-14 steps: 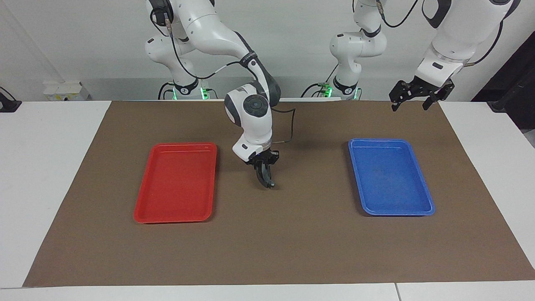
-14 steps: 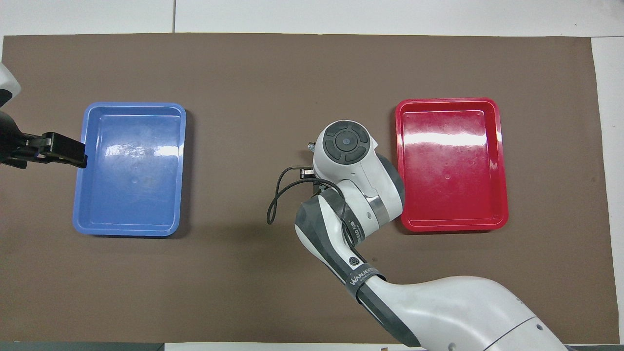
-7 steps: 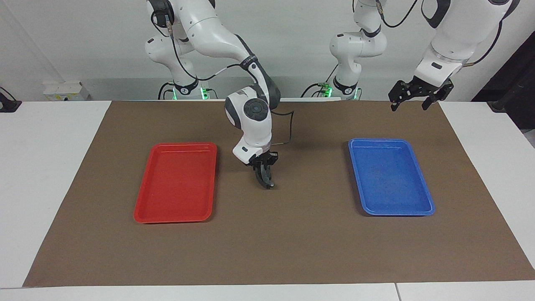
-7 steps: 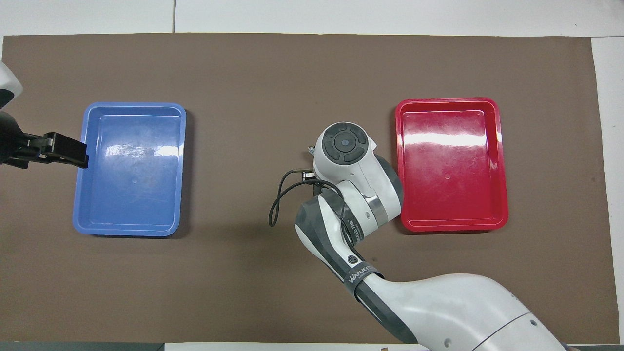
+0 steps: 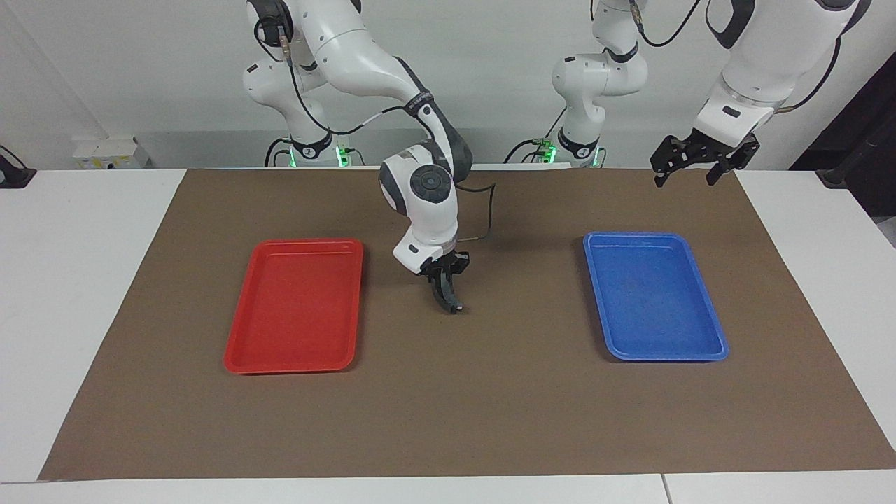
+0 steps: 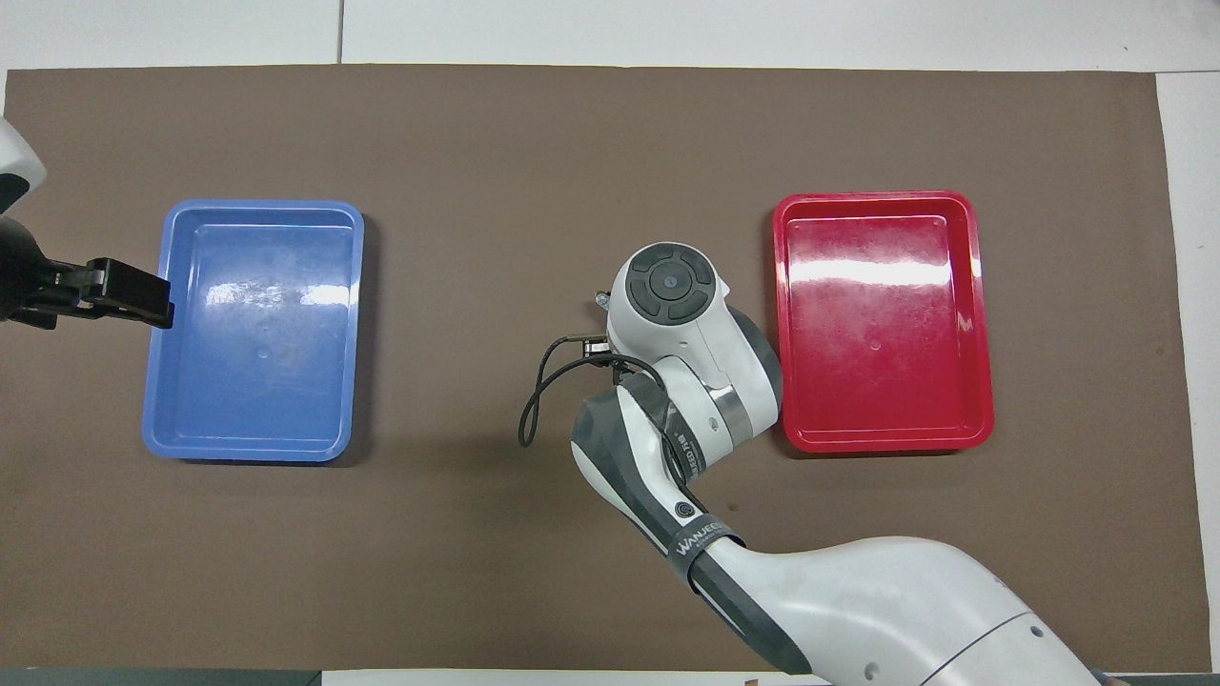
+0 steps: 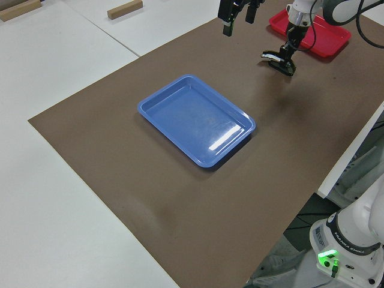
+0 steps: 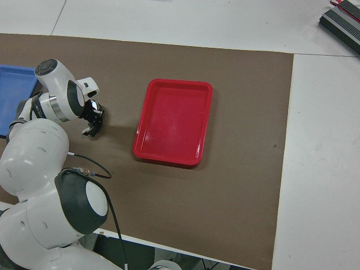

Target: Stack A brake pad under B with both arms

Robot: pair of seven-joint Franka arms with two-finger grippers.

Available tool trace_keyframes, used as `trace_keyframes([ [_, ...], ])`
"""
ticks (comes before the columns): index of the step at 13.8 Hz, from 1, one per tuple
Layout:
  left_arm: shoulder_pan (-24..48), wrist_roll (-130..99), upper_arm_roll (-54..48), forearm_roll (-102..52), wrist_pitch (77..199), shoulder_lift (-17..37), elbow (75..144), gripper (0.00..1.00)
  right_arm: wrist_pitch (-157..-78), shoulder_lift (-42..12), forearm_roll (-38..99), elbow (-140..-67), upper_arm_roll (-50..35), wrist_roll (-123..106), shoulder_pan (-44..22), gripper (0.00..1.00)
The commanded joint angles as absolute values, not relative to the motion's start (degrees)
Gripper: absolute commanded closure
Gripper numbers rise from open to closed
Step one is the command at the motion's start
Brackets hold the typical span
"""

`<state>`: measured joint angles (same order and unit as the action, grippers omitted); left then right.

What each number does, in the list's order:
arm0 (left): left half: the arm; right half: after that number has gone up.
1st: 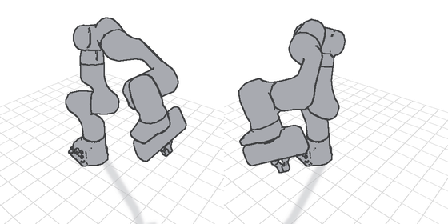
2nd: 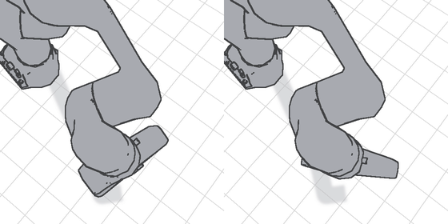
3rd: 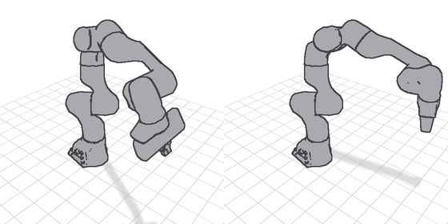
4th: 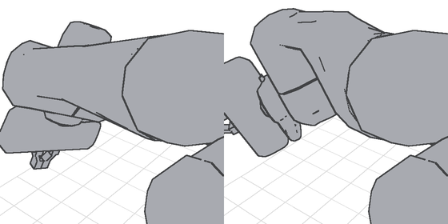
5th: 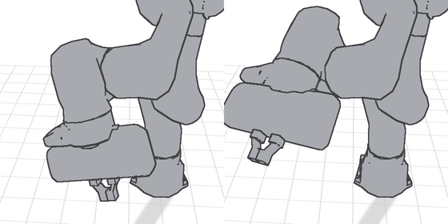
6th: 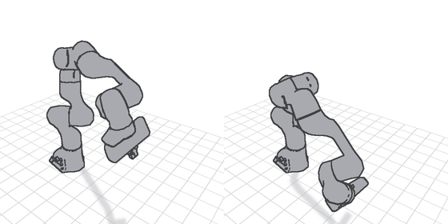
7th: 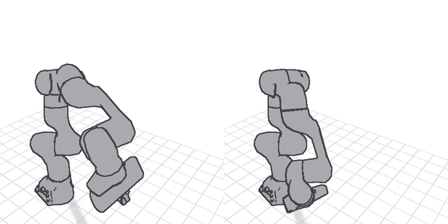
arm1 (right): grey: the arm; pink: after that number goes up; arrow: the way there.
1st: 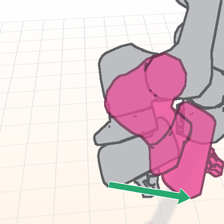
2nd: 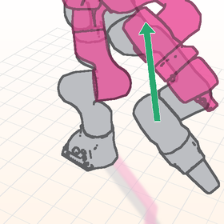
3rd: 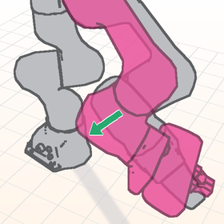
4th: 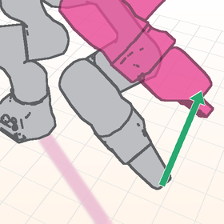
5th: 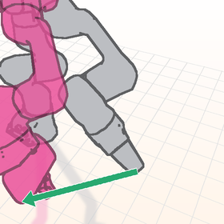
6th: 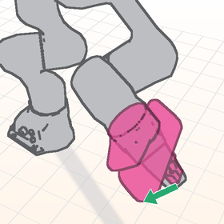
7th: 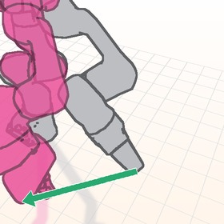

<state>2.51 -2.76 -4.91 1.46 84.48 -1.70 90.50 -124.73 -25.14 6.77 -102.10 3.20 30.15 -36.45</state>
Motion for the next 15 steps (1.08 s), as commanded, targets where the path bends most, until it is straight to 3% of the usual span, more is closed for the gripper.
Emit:
trace_keyframes([
  [1, 2.9, -2.2, -4.31, 0.62, 84.9, -2.11, 91.23, 0.0, -125.68, -24.26, 8.17, -103.71, 3.25, 28.74, -36.47, 1.0],
  [8, 2.9, -2.11, -4.31, 0.62, 84.99, -2.11, 91.41, 0.0, -125.86, -23.99, 8.17, -104.77, 3.25, 28.74, -36.65, 0.96],
  [10, 2.9, -2.11, -4.31, 0.62, 84.99, -2.11, 91.41, 0.0, -126.12, -23.91, 8.26, -104.85, 3.25, 28.74, -36.56, 0.79],
  [11, 2.9, -2.11, -4.31, 0.62, 84.99, -2.2, 91.49, 0.0, -126.12, -23.91, 8.26, -104.85, 3.25, 28.74, -36.56, 0.57],
  [12, 2.9, -2.2, -4.31, 0.62, 85.08, -2.11, 91.49, 0.0, -126.04, -23.91, 8.26, -104.85, 3.25, 28.83, -36.56, 0.43],
  [13, 2.9, -2.2, -4.31, 0.62, 84.99, -2.2, 91.49, 0.0, -126.04, -23.91, 8.26, -104.77, 3.25, 28.92, -36.65, 0.17],
  [14, 2.9, -2.2, -4.31, 0.62, 84.99, -2.11, 91.49, 0.0, -125.95, -23.99, 8.17, -104.42, 3.25, 29.0, -36.74, 0.0],
  [15, 2.9, -2.28, -4.31, 0.62, 84.99, -2.11, 91.58, 0.0, -125.69, -23.99, 8.17, -103.81, 3.25, 29.0, -36.74, 0.0],
])
